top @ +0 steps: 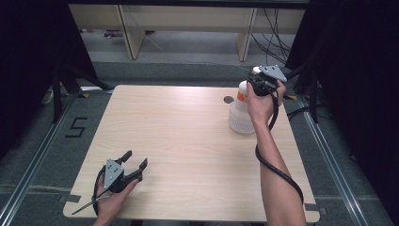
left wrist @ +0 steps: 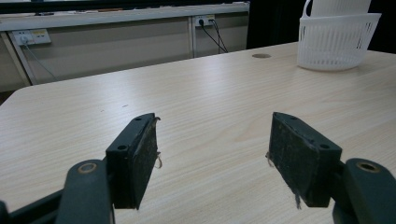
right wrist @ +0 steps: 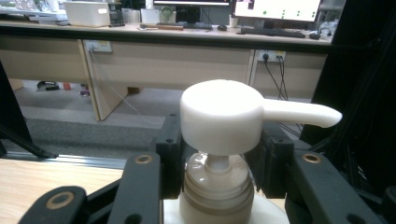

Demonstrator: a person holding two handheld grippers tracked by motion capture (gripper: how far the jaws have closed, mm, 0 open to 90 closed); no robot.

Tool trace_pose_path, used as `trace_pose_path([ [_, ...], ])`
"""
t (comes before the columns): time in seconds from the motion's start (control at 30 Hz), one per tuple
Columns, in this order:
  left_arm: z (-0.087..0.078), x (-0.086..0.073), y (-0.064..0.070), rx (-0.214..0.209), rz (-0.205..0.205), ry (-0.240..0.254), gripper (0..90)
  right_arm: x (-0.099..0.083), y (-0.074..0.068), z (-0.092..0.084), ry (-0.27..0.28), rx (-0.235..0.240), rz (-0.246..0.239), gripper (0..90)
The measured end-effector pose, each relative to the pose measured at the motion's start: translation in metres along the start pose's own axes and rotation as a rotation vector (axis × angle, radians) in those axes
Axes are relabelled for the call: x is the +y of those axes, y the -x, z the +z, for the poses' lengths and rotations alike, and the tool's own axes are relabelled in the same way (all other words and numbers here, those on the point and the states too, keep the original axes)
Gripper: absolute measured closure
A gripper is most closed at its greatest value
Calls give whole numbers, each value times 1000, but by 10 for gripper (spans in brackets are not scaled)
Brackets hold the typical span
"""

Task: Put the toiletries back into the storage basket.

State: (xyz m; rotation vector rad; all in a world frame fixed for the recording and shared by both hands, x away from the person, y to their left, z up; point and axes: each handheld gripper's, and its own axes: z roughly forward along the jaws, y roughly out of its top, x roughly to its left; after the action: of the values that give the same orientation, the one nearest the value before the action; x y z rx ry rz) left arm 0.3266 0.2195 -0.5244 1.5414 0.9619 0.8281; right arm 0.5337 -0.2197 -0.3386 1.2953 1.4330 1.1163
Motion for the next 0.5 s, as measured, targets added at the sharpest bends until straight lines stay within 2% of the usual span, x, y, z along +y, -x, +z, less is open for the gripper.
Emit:
trace_pose_path([
  [0.03,1,-1,0,-5,-2,14,321,-2,0,1,-6,-1,8,608],
  [0.13,1,0,0,-3,-2,9,321,-4,0,1,-10,-7,18,608],
  [0.23,1,0,0,-6,-2,12,321,-5,2,2,-14,-4,3,608],
  [0.33,1,-1,0,-5,-2,13,321,-8,0,3,-17,-11,20,608],
  [0.5,1,-1,0,-6,-3,13,320,-12,1,5,-24,-8,6,608],
])
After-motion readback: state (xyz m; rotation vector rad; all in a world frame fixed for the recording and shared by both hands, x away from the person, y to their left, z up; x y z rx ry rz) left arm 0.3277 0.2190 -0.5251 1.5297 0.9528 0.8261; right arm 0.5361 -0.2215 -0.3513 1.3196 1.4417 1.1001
